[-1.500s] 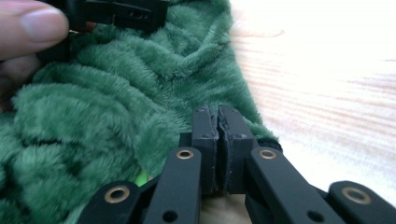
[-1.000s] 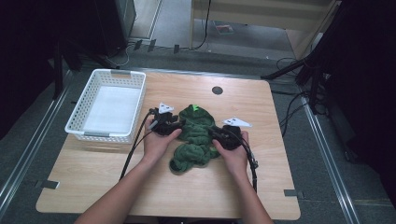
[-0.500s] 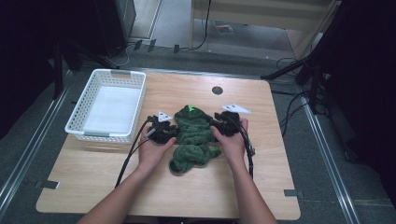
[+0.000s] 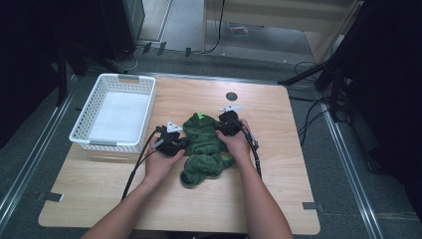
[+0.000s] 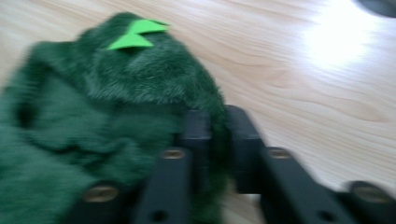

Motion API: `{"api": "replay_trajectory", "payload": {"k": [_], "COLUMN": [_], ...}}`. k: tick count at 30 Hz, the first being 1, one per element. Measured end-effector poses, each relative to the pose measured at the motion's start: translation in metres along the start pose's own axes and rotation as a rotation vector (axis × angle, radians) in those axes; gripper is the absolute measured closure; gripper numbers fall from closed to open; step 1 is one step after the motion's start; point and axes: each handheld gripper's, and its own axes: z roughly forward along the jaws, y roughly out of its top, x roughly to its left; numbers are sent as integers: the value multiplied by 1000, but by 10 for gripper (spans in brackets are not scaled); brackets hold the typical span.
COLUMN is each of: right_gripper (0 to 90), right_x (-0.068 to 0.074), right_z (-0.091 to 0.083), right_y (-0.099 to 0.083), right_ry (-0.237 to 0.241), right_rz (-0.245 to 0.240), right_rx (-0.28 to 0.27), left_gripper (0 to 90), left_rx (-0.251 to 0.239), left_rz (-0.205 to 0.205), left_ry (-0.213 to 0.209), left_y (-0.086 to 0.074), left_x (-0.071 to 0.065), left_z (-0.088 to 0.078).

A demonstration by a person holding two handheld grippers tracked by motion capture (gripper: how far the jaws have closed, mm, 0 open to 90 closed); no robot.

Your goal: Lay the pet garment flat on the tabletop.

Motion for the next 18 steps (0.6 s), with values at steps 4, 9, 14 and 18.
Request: {"api": "replay_trajectory", "payload": {"k": [4,9,14,18], "right_gripper": [898,884,576,529], "right_x": [-21,-28,-21,-18], "right_z": [-3,-3,-19,-61], "right_y": [-1,-3,-2,-7], "right_ry": [-75,-64,31,70], "right_rz": [119,123,91,75], "right_rx": [-10,-32,-120,-226], "left_gripper": [870,855,603,564], "left_rx": [2,-1,-79,-147], "left_rz": [2,-36,-71,-64], "left_ry": [17,42,-10,-46], "left_y": [0,1,4,5], "left_x": [2,6,7,4], "left_z": [-2,0,-16,-40]}}
